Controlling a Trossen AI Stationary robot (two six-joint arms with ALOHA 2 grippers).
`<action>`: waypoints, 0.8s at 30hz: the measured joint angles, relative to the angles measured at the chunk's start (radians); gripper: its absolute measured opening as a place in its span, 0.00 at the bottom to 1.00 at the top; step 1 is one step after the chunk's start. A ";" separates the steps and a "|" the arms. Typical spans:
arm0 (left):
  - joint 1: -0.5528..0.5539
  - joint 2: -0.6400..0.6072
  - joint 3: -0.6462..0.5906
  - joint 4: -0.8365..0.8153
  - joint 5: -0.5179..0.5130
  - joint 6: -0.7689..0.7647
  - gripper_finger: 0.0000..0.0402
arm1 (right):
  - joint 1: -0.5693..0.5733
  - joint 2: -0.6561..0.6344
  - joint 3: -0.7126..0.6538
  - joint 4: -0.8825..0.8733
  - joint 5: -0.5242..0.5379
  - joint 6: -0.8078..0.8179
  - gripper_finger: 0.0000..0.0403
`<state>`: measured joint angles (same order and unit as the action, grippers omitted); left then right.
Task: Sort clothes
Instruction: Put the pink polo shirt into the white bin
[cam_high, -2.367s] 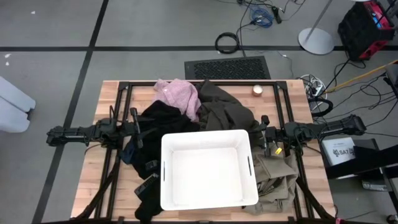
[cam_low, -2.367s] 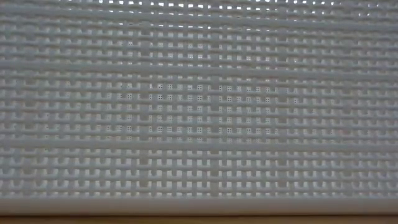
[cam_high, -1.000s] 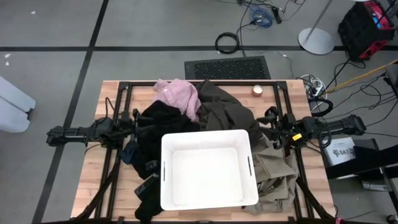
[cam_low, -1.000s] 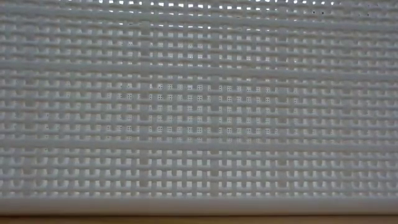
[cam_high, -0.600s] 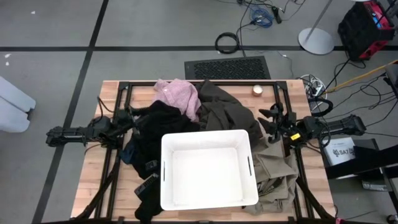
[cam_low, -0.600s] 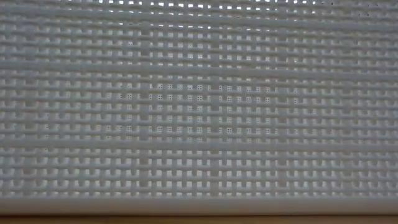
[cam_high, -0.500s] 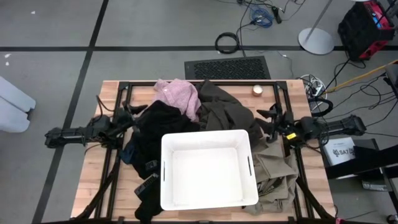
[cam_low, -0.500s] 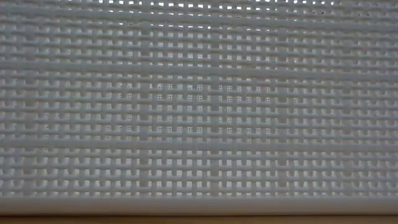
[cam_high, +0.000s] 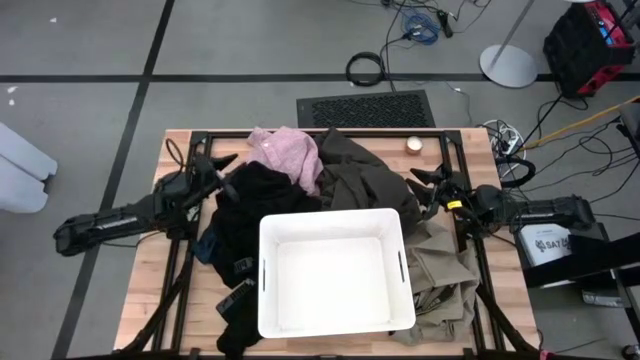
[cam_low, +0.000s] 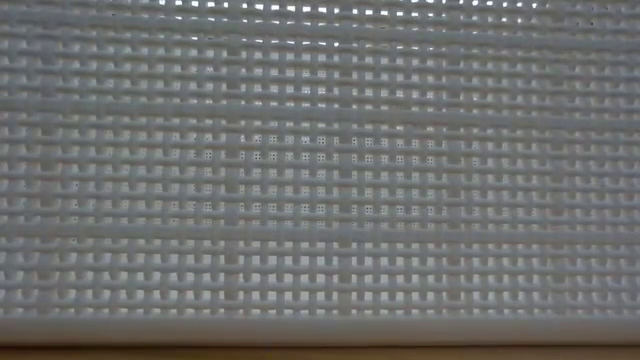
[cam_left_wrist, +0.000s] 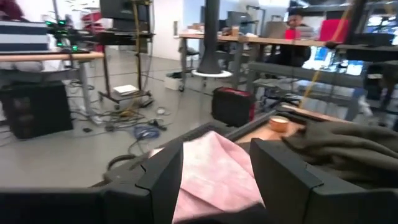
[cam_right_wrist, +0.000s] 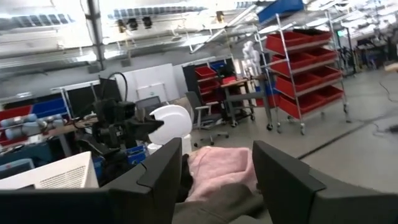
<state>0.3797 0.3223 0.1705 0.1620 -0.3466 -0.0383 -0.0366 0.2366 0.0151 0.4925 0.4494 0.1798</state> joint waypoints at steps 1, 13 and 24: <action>0.026 0.023 0.018 0.000 0.015 0.001 0.49 | -0.007 0.009 0.000 0.001 0.000 0.013 0.46; 0.274 0.340 0.231 -0.097 0.212 -0.034 0.49 | -0.062 0.117 0.000 -0.005 -0.001 0.104 0.46; 0.411 0.569 0.367 -0.152 0.437 -0.035 0.49 | -0.062 0.174 0.000 0.003 -0.001 0.179 0.46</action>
<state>0.7910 0.8914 0.5376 0.0101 0.0900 -0.0731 -0.0990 0.4108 0.0151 0.4953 0.4483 0.3590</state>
